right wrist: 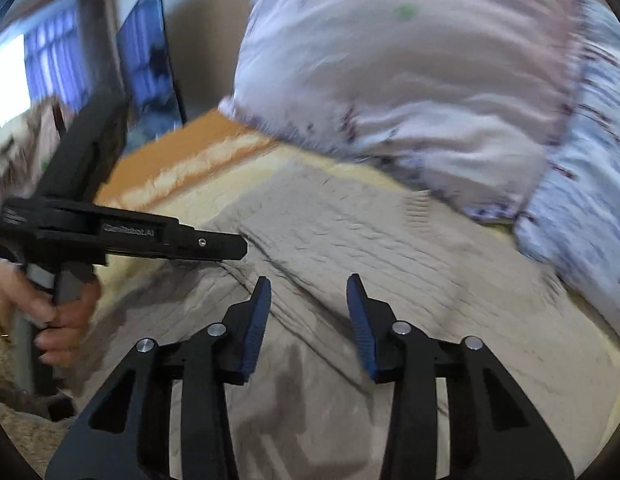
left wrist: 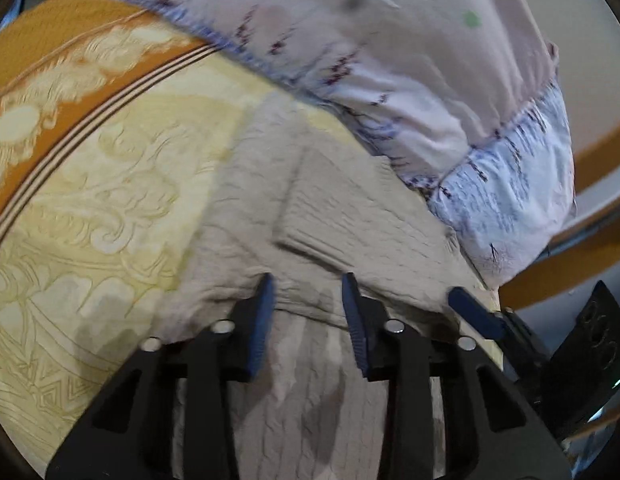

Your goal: Fold small clothes

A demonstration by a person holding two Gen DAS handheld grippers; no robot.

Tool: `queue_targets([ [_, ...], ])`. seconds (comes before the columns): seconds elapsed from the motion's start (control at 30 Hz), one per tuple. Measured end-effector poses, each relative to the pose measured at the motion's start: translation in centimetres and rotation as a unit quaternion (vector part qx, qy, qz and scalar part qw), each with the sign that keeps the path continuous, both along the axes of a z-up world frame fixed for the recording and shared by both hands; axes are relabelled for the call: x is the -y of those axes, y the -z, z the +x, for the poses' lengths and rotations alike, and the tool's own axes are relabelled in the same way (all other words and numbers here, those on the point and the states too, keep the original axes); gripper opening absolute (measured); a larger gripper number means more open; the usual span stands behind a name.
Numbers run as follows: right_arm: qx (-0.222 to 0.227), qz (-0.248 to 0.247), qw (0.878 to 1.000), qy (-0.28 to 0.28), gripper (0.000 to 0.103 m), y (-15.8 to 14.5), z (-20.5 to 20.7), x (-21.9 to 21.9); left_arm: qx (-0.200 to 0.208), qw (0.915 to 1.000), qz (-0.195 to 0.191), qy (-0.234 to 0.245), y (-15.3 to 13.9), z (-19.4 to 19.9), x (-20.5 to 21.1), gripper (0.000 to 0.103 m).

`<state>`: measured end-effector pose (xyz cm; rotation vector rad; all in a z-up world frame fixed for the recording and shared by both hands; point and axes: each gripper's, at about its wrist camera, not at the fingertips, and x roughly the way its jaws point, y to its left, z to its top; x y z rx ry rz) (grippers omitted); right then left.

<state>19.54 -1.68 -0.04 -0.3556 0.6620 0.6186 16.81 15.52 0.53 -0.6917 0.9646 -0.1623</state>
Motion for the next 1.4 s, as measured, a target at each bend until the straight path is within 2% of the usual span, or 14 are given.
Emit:
queue_targets([
  [0.23,0.024,-0.073,0.997,0.019,0.04,2.7,1.7,-3.2,-0.001,1.0,-0.008,0.0,0.2,-0.2,-0.8,0.029],
  [0.3,0.032,-0.071,0.997,0.026,0.017,2.8,1.8,-3.1,0.0,1.0,-0.008,0.0,0.2,-0.3,-0.9,0.029],
  [0.4,0.035,-0.027,0.998,0.049,0.011,1.6,1.7,-1.3,-0.001,1.0,-0.005,0.001,0.0,-0.3,-0.8,0.029],
  [0.5,0.049,0.07,0.989,0.122,0.011,-1.1,1.4,3.7,0.001,1.0,-0.003,0.001,-0.2,-0.2,-0.6,0.029],
  [0.6,0.046,0.209,0.946,0.244,0.011,-2.8,-0.3,12.6,0.006,1.0,-0.005,0.002,-0.2,-0.1,-0.4,0.032],
  [0.63,0.04,0.252,0.919,0.299,0.011,-2.3,-1.5,16.1,0.007,1.0,-0.005,0.003,-0.2,-0.1,-0.4,0.034],
  [0.67,0.029,0.271,0.901,0.338,0.012,-1.4,-2.5,18.6,0.009,0.9999,-0.005,0.004,-0.3,-0.2,-0.3,0.036],
  [0.73,-0.01,0.275,0.876,0.397,0.027,0.9,-4.0,22.4,0.011,0.9999,-0.005,0.009,-0.4,-0.2,0.0,0.043],
  [0.8,-0.042,0.287,0.86,0.42,0.05,2.4,-4.9,25.0,0.014,0.9998,-0.003,0.014,-0.7,-0.2,0.2,0.048],
  [0.87,-0.057,0.327,0.842,0.425,0.051,2.7,-5.8,27.7,0.015,0.9997,0.0,0.019,-0.8,-0.3,0.5,0.051],
  [0.93,-0.059,0.349,0.837,0.417,0.051,2.1,-5.5,29.2,0.016,0.9996,0.002,0.022,-0.9,-0.3,0.6,0.054],
  [1.03,-0.1,0.372,0.835,0.393,0.051,2.0,-3.8,30.0,0.016,0.9997,-0.001,0.021,-0.9,-0.4,0.6,0.054],
  [1.23,-0.136,0.343,0.836,0.407,0.045,3.0,-1.9,28.7,0.013,0.9997,-0.009,0.018,-0.9,-0.4,0.5,0.054],
  [1.4,-0.145,0.341,0.842,0.391,0.009,3.5,-1.2,28.2,0.014,0.9997,-0.004,0.021,-1.0,-0.4,0.7,0.058],
])
